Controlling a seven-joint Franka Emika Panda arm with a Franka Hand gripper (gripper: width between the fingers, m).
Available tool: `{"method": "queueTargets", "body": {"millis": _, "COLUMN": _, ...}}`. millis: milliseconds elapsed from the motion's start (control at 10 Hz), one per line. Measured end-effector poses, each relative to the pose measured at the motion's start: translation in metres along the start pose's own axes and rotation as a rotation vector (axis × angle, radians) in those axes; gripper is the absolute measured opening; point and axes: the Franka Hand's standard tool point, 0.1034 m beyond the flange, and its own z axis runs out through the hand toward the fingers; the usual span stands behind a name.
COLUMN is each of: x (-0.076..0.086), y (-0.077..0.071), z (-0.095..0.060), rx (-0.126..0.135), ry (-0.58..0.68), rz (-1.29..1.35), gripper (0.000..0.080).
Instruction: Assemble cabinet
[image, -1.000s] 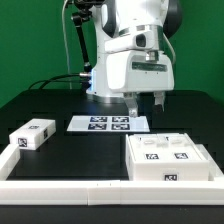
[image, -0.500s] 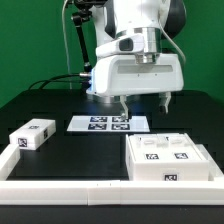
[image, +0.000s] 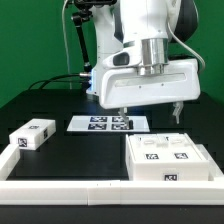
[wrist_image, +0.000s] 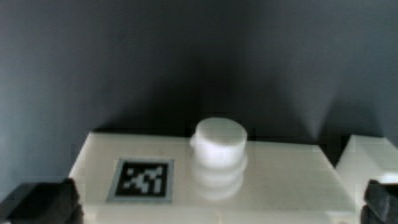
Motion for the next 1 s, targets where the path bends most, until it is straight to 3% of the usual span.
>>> {"method": "queueTargets", "body": {"millis": 600, "x": -0.013, "y": 0.002, "z": 0.039, "rx": -0.003, "ry": 0.045, "rz": -0.025, "gripper": 0.0797}}
{"method": "queueTargets", "body": {"millis": 1000, "x": -0.003, "y": 0.005, "z": 0.048, "rx": -0.003, "ry": 0.068, "rz": -0.031, "gripper": 0.0785}}
